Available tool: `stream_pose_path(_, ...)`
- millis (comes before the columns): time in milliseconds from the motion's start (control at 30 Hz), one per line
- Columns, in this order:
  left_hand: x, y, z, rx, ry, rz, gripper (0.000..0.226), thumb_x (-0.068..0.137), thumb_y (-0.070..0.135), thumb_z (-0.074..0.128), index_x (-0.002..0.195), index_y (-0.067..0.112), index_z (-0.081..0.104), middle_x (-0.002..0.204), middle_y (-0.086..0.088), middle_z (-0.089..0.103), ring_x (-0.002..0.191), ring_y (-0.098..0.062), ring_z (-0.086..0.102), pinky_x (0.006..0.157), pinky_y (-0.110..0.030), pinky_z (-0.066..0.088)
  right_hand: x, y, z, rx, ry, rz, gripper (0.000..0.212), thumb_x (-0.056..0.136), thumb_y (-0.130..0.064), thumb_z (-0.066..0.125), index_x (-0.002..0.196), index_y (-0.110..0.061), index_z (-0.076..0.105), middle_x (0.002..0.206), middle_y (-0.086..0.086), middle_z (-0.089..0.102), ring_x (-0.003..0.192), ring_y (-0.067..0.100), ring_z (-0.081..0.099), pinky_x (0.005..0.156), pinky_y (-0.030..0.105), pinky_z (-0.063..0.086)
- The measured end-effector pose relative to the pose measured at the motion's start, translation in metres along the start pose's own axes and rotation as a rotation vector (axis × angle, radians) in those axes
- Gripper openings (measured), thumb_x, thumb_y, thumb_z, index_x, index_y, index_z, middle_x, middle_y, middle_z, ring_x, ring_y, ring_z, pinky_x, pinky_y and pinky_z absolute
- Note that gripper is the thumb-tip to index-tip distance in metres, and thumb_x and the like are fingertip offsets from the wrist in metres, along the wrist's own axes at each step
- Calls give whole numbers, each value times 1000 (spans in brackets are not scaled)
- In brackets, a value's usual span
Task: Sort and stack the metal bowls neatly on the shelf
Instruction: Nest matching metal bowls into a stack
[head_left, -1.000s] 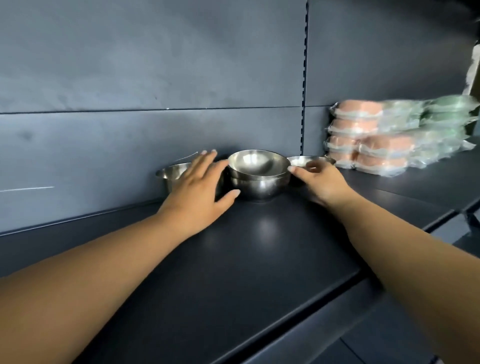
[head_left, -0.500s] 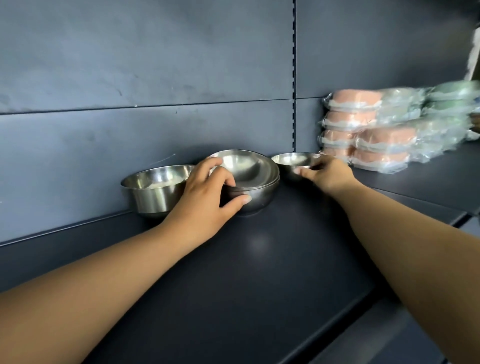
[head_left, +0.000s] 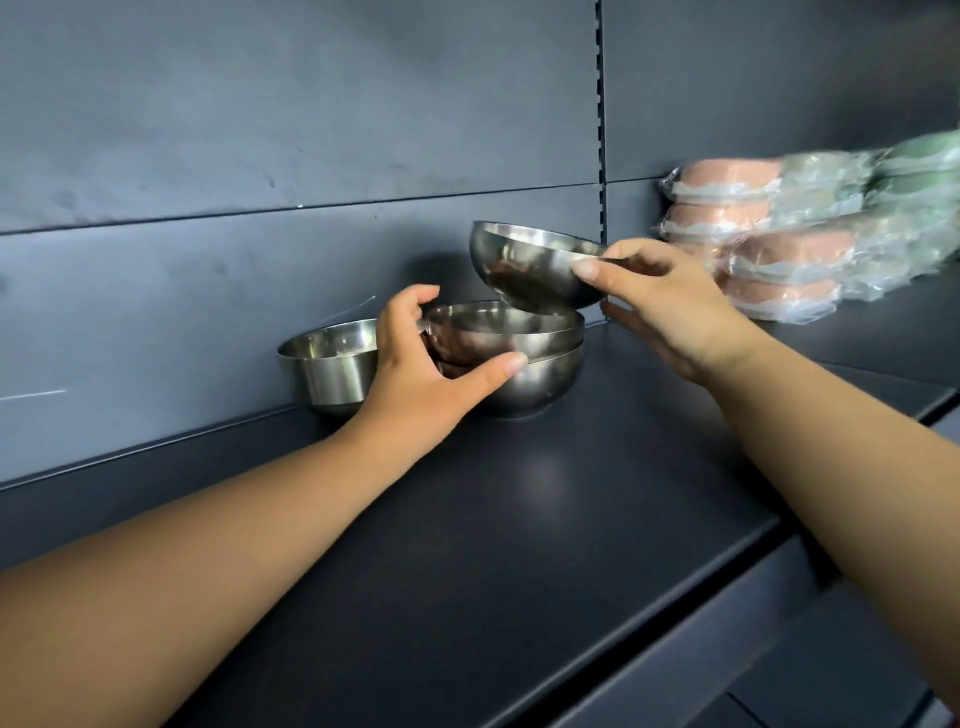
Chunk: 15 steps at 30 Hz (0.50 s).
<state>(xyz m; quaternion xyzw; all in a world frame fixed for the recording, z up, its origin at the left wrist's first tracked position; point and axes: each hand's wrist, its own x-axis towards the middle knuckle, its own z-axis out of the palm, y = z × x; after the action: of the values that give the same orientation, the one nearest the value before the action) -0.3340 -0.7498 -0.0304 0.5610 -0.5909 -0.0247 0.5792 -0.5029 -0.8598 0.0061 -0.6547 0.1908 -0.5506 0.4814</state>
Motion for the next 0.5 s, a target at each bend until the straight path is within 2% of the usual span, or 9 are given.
stream_pose_path(133,3,-5,2,-88,-8,-56,107,47,54,72,137,33,18,132,15,23,129,5,23,104,-18,22,-1,4,6,-20,-113,39,16,74,-17,71,81,-23,58,82,-6,60,86,12,54,83,32,42)
stream_pose_path(200,6,-6,3,-106,-16,-50,113,45,56,73,140,34,15,127,22,24,120,17,25,100,-14,23,1,6,7,-22,-134,56,27,73,-17,71,94,-26,56,86,-12,61,89,8,57,85,29,45)
stream_pose_path(267,9,-8,3,-126,-33,-47,113,52,53,77,143,32,14,121,26,24,103,31,25,95,-10,25,2,8,7,-6,-140,109,42,70,-23,71,107,-27,50,88,-19,61,87,-1,60,79,21,48)
stream_pose_path(333,9,-10,2,-155,-58,-57,116,53,55,78,144,29,13,126,21,24,97,34,27,91,-6,27,1,10,6,39,-207,190,49,61,-36,70,106,-26,52,91,-18,62,86,-2,60,77,22,47)
stream_pose_path(400,9,-14,4,-146,-70,-78,116,53,58,76,146,28,13,132,17,28,110,24,33,97,-11,28,-1,13,5,55,-284,274,43,54,-45,66,92,-27,61,88,-16,66,89,1,60,76,24,46)
stream_pose_path(467,10,-15,7,-110,-59,-93,112,54,55,73,145,26,15,139,16,33,126,7,35,109,-23,29,-3,15,4,37,-294,318,39,49,-48,67,82,-28,63,84,-17,67,89,0,59,70,23,46)
stream_pose_path(500,11,-14,9,-104,-60,-93,106,54,54,71,143,26,21,139,15,39,128,2,38,111,-28,30,-3,16,4,25,-287,322,40,48,-48,68,81,-27,64,85,-17,67,90,-1,59,67,22,46)
